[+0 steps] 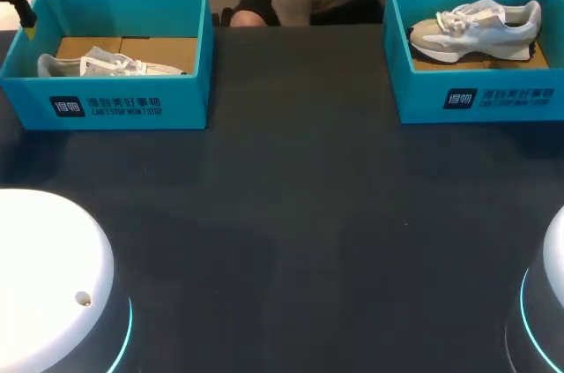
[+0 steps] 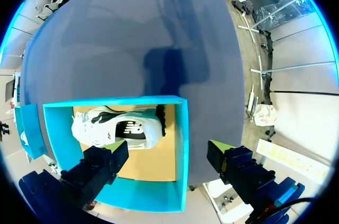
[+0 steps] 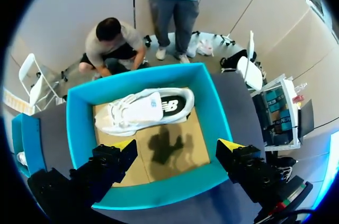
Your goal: Take the shoe out of the shoebox, open the shoe tongue, remove and reinsert the insole, then place the shoe into the shoebox
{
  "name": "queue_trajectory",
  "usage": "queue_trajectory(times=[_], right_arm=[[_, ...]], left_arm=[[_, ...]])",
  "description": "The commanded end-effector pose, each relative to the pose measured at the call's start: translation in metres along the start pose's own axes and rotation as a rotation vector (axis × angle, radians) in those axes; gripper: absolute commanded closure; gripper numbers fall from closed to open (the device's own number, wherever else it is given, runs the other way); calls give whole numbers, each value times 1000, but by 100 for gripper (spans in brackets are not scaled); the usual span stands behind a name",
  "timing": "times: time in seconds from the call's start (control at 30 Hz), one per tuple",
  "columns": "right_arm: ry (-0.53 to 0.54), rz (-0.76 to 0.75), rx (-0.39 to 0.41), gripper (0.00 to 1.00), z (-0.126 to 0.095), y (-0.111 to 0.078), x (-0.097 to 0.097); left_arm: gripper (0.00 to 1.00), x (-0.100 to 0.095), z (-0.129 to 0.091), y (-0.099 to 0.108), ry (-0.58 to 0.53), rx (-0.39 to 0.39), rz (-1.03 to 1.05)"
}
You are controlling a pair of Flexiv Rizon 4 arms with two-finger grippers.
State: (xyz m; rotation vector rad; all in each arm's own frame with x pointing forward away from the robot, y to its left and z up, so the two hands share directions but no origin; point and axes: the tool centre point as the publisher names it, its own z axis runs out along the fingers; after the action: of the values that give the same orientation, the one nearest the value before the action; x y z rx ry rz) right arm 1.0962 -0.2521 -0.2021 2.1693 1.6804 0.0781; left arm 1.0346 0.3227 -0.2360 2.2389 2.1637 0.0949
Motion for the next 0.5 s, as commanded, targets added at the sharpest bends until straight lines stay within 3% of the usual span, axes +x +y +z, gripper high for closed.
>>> queue_trajectory(times=[0.03, 0.37, 0.5], right_arm=[[-11, -2, 25, 0, 15, 19, -2], [-19, -47, 95, 0, 58, 33, -8], [28, -30, 153, 0, 84, 33, -10]], left_arm=[[0, 0, -1, -2, 2, -4, 1], [0, 0, -1, -2, 2, -4, 1], [0, 0, -1, -2, 2, -4, 1]])
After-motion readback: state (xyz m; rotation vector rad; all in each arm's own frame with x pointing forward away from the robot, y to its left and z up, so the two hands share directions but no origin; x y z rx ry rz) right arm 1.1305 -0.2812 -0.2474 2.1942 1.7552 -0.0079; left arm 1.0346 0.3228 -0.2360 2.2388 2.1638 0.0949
